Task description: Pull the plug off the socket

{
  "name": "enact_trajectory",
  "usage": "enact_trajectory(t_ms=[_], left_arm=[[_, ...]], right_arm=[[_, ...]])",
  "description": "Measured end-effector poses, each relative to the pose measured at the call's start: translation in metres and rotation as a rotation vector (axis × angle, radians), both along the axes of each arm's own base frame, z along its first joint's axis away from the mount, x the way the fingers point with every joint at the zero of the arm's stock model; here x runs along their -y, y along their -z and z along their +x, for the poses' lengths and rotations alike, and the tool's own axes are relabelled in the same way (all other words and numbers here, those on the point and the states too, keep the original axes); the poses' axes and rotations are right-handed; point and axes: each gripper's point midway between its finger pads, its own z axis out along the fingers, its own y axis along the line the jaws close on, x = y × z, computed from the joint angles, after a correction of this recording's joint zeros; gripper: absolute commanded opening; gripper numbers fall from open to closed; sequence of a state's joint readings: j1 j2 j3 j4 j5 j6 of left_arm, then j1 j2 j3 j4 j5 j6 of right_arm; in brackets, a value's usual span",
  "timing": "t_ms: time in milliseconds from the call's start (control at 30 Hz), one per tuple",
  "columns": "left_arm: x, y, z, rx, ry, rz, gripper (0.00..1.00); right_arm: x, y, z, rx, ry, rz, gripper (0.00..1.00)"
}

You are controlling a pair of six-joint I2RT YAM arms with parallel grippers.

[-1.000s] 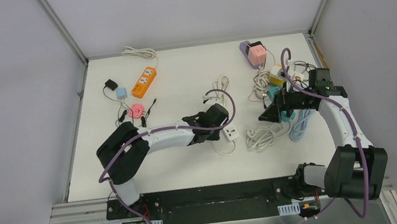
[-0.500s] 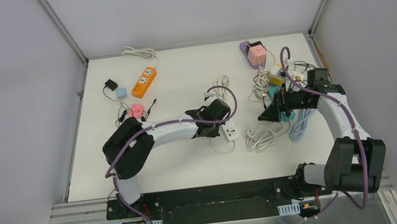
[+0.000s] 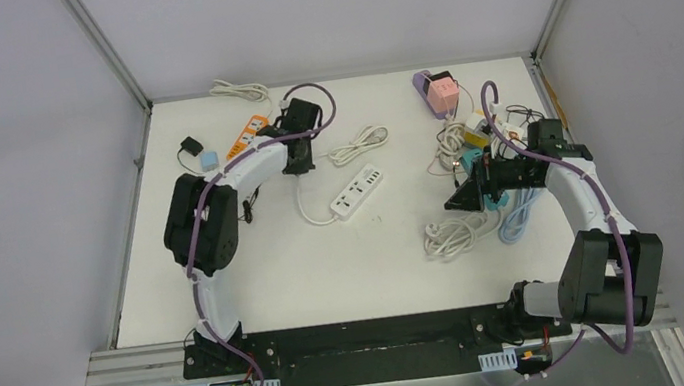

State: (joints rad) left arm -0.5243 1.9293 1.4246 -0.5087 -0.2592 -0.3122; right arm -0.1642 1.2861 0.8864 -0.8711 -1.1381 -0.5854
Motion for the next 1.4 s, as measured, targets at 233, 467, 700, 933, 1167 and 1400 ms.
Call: enact_trajectory(t_ms=[233, 467, 700, 933, 1167, 1400], left_arm=[[-0.046, 0.011, 0.055, -0.049, -0.075, 0.068, 0.00], [-0.094, 0.004, 0.098, -0.048, -0.163, 0.091, 0.00], [-0.137, -0.016, 0.118, -0.024, -0.230, 0.108, 0.39], [-0.145, -0.038, 0.118, -0.008, -0.225, 0.073, 0.46], [-0.114, -0.108, 0.085, 0.077, -0.088, -0.096, 0.51], [-0.047, -0.161, -0.020, 0.220, 0.177, -0.389, 0.51]], right_arm=[[0.000, 0.001, -0.002, -0.002, -0.007, -0.002, 0.95], [0.000, 0.002, -0.003, -0.004, -0.011, -0.003, 0.95], [0.000, 0.004, -0.002, -0.006, -0.016, -0.004, 0.95], [0.000, 0.004, -0.003, -0.010, -0.017, -0.003, 0.95], [0.000, 0.004, -0.003, -0.009, -0.019, -0.002, 0.95], [0.000, 0.009, -0.003, -0.037, -0.022, 0.008, 0.95]])
